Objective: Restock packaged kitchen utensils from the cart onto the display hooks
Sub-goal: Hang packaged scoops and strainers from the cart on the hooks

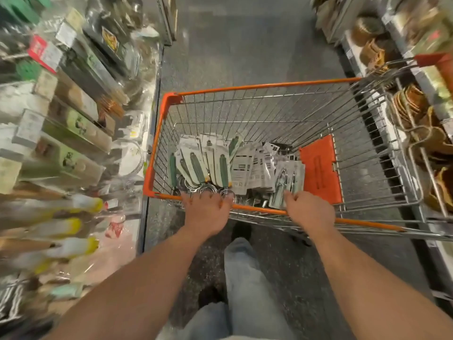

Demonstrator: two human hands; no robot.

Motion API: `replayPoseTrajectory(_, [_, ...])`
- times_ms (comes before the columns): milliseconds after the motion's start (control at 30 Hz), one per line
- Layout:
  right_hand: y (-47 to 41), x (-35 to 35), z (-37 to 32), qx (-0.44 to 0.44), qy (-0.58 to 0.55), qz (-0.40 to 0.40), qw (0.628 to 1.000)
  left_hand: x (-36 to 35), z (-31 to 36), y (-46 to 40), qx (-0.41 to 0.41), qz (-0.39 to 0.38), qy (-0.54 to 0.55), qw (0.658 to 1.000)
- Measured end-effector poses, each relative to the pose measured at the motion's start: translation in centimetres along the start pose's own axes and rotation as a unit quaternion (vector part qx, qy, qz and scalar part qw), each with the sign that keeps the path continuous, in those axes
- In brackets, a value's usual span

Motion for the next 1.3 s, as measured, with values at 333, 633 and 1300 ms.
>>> replayPoseTrajectory(333, [8.7, -3.3, 3.9, 0.021, 0.039, -0.034, 0.998, -6.5, 0.9, 10.9, 0.042, -0.033, 0.052, 0.997])
replayPoseTrajectory(633, [12.6, -5.2, 5.8, 0.068, 0.023, -0.064, 0.995, -9.7, 1.0, 15.0, 0.082, -0.007, 0.063, 0.995])
replayPoseTrajectory(1300, [17.9, -10.6, -0.7, 0.094, -0.17, -0.186, 0.963, -11.6, -4.1, 17.8, 0.065, -0.028, 0.223, 0.972])
Point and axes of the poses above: each hand's wrist, its own y-axis away from the middle knuckle, its own x-axis out of the back of the hand, z = x × y, the point moved 6 cm from there along -y, towards the middle knuckle, and after that the axes turned 7 degrees about -y, right-handed, at the moved point
